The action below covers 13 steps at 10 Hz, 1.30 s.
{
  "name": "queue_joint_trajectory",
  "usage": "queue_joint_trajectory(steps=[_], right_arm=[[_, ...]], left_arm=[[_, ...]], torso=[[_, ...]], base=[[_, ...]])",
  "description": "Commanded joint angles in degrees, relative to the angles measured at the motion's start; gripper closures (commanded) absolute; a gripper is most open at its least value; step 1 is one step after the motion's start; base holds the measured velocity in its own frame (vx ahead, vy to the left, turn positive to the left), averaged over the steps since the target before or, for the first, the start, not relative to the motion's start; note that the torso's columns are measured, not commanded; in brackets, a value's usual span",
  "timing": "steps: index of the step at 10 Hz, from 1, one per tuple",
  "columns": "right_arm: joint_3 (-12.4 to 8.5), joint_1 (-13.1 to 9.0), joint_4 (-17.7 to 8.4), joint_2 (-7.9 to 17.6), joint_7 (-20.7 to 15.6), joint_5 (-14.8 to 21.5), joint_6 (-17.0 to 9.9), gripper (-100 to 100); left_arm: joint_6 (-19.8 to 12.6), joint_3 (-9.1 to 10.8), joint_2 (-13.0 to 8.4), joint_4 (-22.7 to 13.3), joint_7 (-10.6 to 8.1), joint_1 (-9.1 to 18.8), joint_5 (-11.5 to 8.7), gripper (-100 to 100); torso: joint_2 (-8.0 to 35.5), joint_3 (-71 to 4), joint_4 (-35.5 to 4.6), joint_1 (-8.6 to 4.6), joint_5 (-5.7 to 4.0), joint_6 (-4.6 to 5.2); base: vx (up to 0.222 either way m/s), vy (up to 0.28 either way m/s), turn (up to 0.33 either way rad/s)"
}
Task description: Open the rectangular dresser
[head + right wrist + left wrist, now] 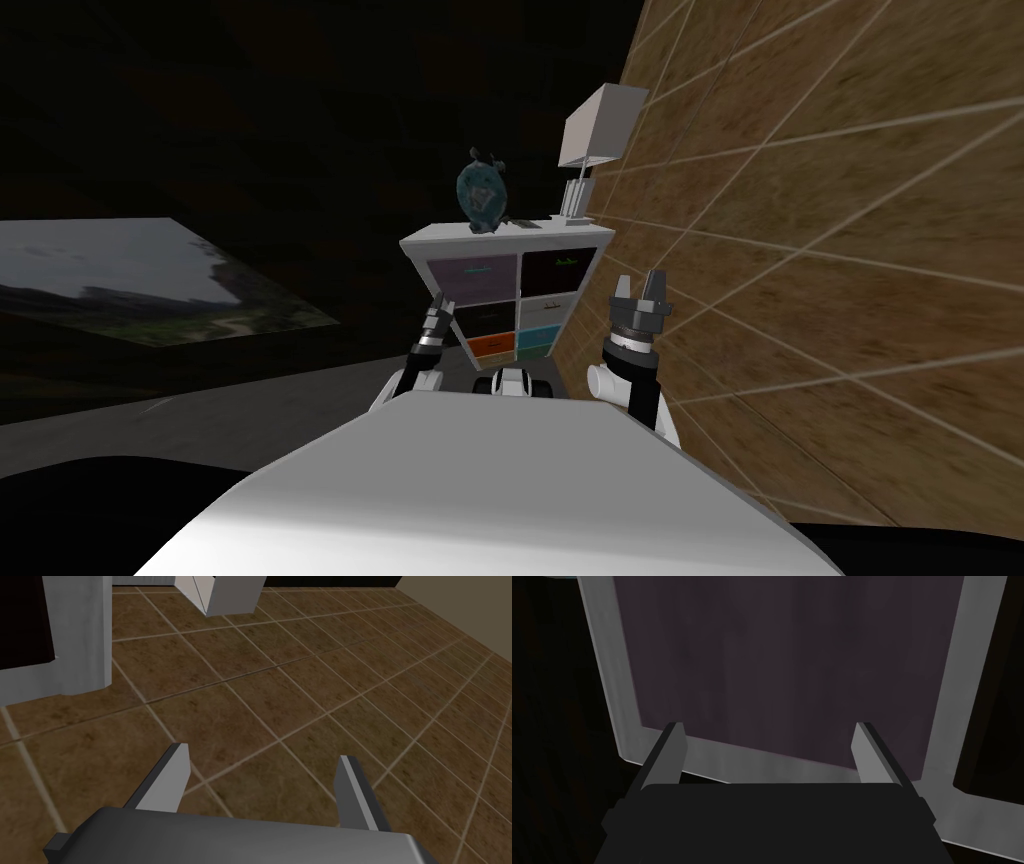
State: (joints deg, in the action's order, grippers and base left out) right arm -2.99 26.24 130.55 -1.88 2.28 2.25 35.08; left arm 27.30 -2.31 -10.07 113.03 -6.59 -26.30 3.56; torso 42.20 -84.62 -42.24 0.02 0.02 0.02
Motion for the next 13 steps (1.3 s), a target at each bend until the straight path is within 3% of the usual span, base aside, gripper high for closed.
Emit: queue_joint_trajectory(steps=[1,8,13], right_arm=[[0.0,0.0,0.0,0.0,0.0,0.0,0.0,0],[0.0,0.0,0.0,0.0,0.0,0.0,0.0,0],[0.0,0.0,0.0,0.0,0.0,0.0,0.0,0]], left_arm=[[1.0,0.06,0.3,-2.8,-0.05,0.5,-0.3,-100],[3.4,0.31,1.2,-9.9,-0.2,1.6,-1.1,-100],[5.3,0.51,0.8,-15.7,-0.33,2.5,-1.7,-100]], torso=[[0.0,0.0,0.0,-0.01,0.01,0.02],[-0.5,-0.2,0.7,-0.13,0.36,0.32],[0.0,0.0,0.0,0.03,0.0,-0.01]], base=[[0.001,-0.04,0.003],[0.0,-0.033,0.012],[0.006,-0.049,0.002]])
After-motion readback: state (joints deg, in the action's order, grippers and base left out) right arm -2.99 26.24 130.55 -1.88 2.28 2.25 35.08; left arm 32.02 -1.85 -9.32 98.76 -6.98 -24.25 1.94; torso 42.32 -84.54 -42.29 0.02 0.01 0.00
